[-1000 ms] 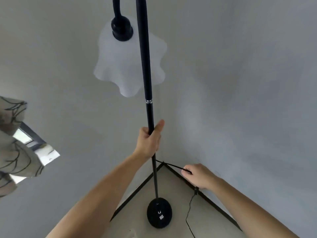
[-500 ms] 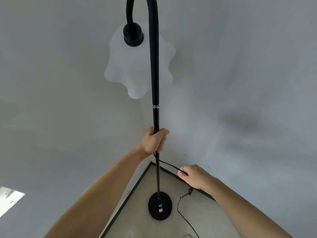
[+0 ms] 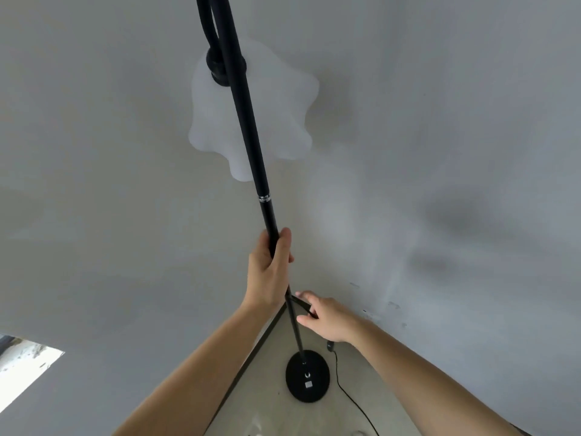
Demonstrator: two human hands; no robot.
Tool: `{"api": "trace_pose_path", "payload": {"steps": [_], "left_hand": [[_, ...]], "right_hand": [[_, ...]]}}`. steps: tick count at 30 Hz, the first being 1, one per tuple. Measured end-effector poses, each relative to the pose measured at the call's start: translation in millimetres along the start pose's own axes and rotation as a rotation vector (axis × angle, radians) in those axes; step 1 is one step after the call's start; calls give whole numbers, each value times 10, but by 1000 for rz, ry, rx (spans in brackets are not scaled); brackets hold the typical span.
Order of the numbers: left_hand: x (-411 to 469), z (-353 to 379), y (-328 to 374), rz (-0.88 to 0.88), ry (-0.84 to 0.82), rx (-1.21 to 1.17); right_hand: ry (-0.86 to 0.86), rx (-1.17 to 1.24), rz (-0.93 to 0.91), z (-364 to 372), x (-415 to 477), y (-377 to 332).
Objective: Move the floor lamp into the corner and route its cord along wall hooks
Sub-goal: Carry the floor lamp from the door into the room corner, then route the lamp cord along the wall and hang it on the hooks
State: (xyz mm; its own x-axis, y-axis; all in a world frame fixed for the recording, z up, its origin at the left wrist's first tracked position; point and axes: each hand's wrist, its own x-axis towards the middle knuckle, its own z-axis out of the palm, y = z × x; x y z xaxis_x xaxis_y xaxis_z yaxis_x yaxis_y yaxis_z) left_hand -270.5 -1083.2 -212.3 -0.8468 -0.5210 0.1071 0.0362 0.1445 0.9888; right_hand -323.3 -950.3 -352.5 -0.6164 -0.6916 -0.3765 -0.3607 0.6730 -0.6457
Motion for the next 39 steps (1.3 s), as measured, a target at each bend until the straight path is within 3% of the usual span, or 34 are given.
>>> {"api": "trace_pose_path", "payload": {"steps": [7, 13, 21, 28, 31, 36, 39], "left_hand": [[-41, -145, 322, -99, 18, -159], [-12, -269, 444, -49, -161, -156], [188, -496, 643, -98, -206, -209], [229, -847, 682, -150, -432, -239], [259, -909, 733, -138, -517, -209], [400, -783, 779, -107, -342, -196], [504, -733, 723, -127, -308, -160]], "right_hand": [[-55, 70, -46, 199, 260, -324], [-105, 94, -97, 80, 204, -372], [-38, 139, -126, 119, 273, -675], [-59, 163, -137, 290, 259, -883], [31, 99, -161, 311, 269, -941], [280, 100, -35, 459, 369, -1036], [284, 94, 43, 549, 458, -1097]]}}
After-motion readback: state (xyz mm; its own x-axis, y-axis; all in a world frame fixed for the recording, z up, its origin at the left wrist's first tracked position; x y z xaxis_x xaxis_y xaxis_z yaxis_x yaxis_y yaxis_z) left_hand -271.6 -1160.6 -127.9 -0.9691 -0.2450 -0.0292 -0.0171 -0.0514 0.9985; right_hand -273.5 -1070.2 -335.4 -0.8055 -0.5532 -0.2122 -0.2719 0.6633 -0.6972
